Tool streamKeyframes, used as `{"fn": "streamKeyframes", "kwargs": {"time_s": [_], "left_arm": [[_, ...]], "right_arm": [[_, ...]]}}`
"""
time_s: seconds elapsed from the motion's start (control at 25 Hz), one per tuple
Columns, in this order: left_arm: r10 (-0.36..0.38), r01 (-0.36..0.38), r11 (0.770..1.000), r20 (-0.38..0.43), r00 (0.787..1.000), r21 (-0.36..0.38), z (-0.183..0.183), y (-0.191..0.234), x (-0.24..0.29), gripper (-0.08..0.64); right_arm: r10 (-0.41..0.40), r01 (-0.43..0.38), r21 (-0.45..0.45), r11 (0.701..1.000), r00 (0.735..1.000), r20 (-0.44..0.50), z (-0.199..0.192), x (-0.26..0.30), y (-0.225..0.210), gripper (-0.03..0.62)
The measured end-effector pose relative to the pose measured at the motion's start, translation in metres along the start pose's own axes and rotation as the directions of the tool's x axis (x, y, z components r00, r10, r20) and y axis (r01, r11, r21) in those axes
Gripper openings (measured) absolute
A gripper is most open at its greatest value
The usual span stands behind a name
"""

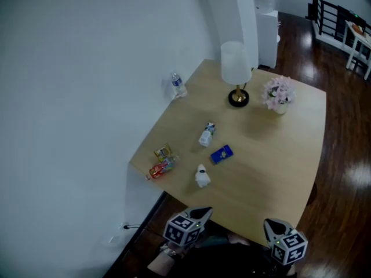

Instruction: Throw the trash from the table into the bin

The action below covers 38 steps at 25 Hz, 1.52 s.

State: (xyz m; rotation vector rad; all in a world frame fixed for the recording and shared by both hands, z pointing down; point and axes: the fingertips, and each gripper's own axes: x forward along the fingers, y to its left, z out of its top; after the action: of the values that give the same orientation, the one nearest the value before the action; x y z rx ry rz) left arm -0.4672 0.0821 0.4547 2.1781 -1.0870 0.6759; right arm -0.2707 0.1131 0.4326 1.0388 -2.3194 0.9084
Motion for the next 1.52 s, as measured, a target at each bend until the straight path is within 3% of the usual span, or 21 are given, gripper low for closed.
{"fn": "streamKeyframes", "kwargs": {"time_s": [0.12,0.28,0.6,0.76,0.92,1.08,1.28,1.52], "left_arm": [[0.053,-0.053,0.999,-0.011,0.999,0.005,0.0,0.072,-0.018,0.003],[0.126,-0.121,0.99,-0.053,0.991,0.076,0.001,0.147,-0.037,0.002],[0.164,-0.149,0.978,-0.101,0.981,0.144,-0.004,0.214,-0.03,0.003],[0.23,-0.185,0.945,-0.146,0.962,0.27,-0.002,0.243,-0.031,0.008],[0.292,-0.204,0.901,-0.185,0.938,0.383,0.0,0.279,-0.023,0.205],[0.378,-0.23,0.849,-0.241,0.894,0.476,-0.006,0.321,-0.011,0.263],[0.373,-0.205,0.866,-0.317,0.872,0.455,-0.019,0.348,0.003,0.347],[0.362,-0.204,0.889,-0.355,0.862,0.411,-0.037,0.361,0.013,0.343]], "right_arm": [[-0.011,0.011,0.005,1.0,1.0,-0.019,0.01,0.038,0.017,0.006],[-0.055,0.05,-0.056,0.997,0.994,-0.095,0.023,0.083,0.038,0.006],[-0.072,0.039,-0.183,0.982,0.981,-0.178,0.051,0.155,0.078,0.008],[-0.076,0.033,-0.219,0.975,0.979,-0.191,0.051,0.166,0.087,0.007],[-0.058,0.01,-0.206,0.979,0.972,-0.228,0.044,0.172,0.097,0.006],[-0.053,0.005,-0.197,0.98,0.97,-0.237,0.041,0.172,0.101,0.008],[-0.054,0.015,-0.167,0.986,0.971,-0.233,0.04,0.169,0.095,0.008],[-0.066,0.031,-0.152,0.988,0.972,-0.227,0.042,0.166,0.088,0.008]]}}
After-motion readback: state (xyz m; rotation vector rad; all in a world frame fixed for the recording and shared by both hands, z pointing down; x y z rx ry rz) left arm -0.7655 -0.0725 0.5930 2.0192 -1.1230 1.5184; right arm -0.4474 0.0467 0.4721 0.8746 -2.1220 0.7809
